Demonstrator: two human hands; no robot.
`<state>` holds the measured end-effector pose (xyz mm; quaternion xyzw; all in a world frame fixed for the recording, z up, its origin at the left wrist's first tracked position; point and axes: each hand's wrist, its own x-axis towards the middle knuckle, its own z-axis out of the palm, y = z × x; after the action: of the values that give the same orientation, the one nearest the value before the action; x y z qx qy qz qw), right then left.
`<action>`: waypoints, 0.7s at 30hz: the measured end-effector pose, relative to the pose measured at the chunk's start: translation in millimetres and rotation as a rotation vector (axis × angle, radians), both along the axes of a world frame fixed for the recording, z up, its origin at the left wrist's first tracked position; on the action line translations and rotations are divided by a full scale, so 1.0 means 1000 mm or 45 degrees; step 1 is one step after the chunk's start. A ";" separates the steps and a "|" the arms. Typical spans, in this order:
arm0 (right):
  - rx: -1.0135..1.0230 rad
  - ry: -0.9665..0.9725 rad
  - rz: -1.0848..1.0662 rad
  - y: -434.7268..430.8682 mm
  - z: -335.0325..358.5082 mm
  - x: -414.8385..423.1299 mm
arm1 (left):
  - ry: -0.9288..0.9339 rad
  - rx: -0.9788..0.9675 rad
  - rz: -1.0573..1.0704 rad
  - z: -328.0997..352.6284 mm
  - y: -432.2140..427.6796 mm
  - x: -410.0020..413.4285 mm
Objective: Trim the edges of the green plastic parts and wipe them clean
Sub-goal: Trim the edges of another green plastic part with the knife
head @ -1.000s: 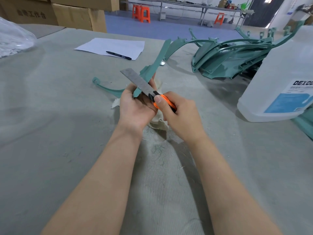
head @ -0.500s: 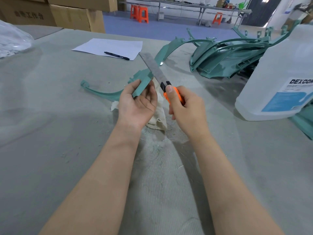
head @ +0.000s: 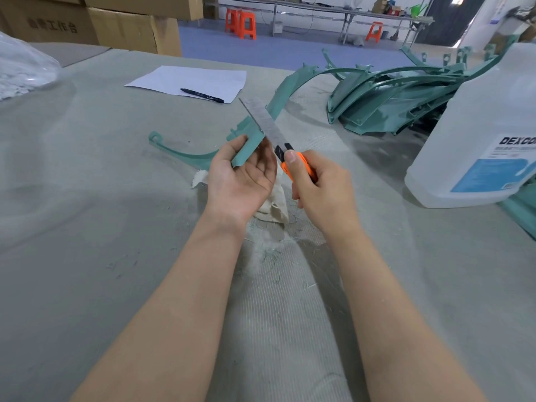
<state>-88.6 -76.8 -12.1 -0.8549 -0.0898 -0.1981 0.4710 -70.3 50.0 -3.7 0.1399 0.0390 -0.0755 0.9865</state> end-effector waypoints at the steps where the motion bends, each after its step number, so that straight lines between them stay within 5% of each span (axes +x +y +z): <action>1: 0.003 0.002 0.009 0.000 0.000 0.000 | -0.001 -0.004 0.002 0.000 0.000 0.000; 14: -0.173 0.068 0.239 0.005 0.004 -0.007 | 0.008 -0.146 -0.031 0.000 0.003 0.002; 21: -0.223 0.197 0.445 0.006 0.003 -0.009 | -0.090 -0.015 0.034 -0.004 0.007 0.004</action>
<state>-98.0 -71.0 -8.6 -0.8766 -0.2174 -0.0387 0.4275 -66.4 57.0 -8.1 0.1361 0.0055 -0.0578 0.9890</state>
